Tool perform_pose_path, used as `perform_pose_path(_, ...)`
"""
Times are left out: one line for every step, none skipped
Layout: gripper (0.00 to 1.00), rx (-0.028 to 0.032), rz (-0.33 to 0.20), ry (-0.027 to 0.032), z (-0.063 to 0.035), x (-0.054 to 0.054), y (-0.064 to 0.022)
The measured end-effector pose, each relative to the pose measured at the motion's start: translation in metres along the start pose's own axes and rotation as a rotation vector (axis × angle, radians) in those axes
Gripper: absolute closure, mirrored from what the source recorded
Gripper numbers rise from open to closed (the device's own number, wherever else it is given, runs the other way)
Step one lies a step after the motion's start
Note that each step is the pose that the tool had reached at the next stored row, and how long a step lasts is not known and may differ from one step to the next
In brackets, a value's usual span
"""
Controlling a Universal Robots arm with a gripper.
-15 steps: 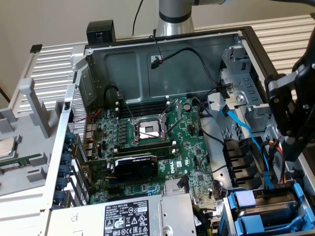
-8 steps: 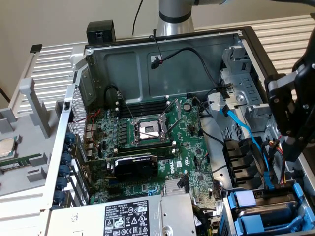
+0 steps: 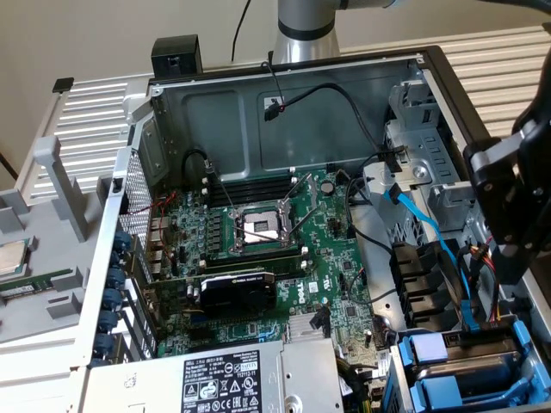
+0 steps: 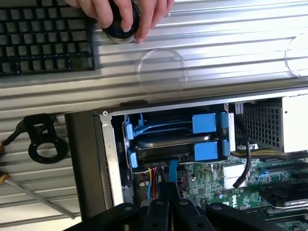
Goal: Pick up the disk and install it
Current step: 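Insert the second disk wire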
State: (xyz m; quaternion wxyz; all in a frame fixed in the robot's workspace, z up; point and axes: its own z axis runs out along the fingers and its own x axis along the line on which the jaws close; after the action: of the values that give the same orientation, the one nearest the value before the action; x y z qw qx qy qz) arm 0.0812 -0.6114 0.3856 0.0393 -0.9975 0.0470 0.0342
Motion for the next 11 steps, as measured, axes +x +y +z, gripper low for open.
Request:
perform_pose_path(0.89, -0.001, -0.015, -0.0007, 0.0, 0.0, 0.0001)
perform_pose_path(0.89, -0.002, -0.028, -0.0011, -0.0001, 0.0, 0.0001)
perform_pose_path(0.89, -0.003, -0.041, -0.0019, -0.0001, 0.0, 0.0001)
perform_pose_path(0.89, -0.0037, -0.052, -0.0024, 0.0, 0.0, 0.0002)
perform_pose_path(0.89, -0.0046, -0.066, -0.0033, 0.0, 0.0, 0.0002)
perform_pose_path(0.89, -0.0055, -0.077, -0.0041, -0.0001, 0.0, 0.0002)
perform_pose_path(0.89, -0.0057, -0.081, -0.0043, -0.0001, 0.0, 0.0002)
perform_pose_path(0.89, -0.0058, -0.082, -0.0044, -0.0001, 0.0, 0.0002)
perform_pose_path(0.89, -0.0059, -0.082, -0.0045, -0.0001, 0.0, 0.0002)
perform_pose_path(0.89, -0.0058, -0.082, -0.0045, 0.0, 0.0, 0.0003)
perform_pose_path(0.89, -0.0059, -0.082, -0.0045, -0.0001, 0.0, 0.0002)
